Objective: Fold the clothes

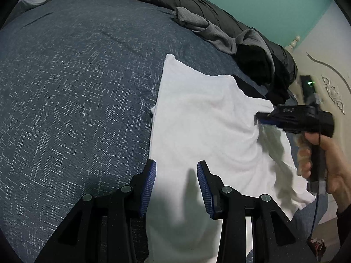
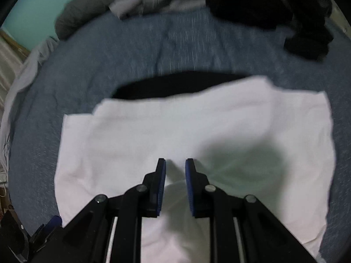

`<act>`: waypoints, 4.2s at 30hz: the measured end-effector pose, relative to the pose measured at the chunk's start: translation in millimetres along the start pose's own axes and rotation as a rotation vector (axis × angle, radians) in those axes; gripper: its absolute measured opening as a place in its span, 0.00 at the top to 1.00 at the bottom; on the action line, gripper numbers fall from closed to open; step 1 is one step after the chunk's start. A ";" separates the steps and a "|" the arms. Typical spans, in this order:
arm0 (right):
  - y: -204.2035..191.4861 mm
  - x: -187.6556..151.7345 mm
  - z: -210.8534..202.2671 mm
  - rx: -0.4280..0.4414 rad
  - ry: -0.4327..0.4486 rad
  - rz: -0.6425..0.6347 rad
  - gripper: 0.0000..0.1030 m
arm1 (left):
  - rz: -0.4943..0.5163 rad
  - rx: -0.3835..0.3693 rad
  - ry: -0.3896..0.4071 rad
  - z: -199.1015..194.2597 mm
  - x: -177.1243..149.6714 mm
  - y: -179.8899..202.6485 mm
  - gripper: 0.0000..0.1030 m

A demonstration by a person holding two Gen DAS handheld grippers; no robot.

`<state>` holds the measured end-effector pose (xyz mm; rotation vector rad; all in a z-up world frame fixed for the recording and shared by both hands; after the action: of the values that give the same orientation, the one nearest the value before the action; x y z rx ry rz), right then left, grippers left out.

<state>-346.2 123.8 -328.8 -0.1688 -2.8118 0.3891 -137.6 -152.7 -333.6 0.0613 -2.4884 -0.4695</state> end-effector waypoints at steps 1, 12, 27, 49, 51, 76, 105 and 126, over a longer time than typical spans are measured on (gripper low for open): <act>1.4 0.2 5.1 0.007 -0.013 0.012 0.83 | -0.003 0.001 0.000 -0.1 0.2 -1.3 0.59; 7.5 39.8 3.6 0.041 0.134 -0.015 0.82 | -0.010 0.010 0.001 0.6 0.3 -6.9 0.59; -4.8 41.0 25.9 -0.078 0.121 -0.171 0.98 | -0.006 0.014 -0.001 3.3 0.7 -9.1 0.59; 36.1 30.3 -56.3 0.100 0.300 -0.002 0.67 | -0.012 0.037 0.008 -5.9 6.0 -15.6 0.59; 52.7 9.7 -74.6 0.164 0.325 0.054 0.67 | -0.016 0.029 0.000 -8.1 5.2 -14.0 0.59; 245.9 -158.7 -170.8 0.183 0.146 0.251 0.57 | -0.046 0.012 -0.225 -56.5 -62.5 -10.5 0.42; 276.5 -190.2 -154.3 0.174 0.014 0.216 0.97 | 0.052 -0.022 -0.294 -59.7 -74.3 -17.7 0.97; 275.4 -196.1 -162.2 0.198 0.034 0.206 0.70 | 0.098 -0.029 -0.311 -59.4 -71.8 -2.5 0.60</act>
<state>-89.9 397.0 -311.1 -0.4191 -2.7091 0.7007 -45.1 -163.2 -329.3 -0.1556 -2.7708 -0.5063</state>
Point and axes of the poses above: each gripper's, at about its wrist camera, not at the fingertips, and z roughly the way its jaws point, y to its right, x to its top, the point moved 5 cm from there along z, roughly the way its jaws point, and after that the axes turned 8 degrees about z, right-handed, at the moved point
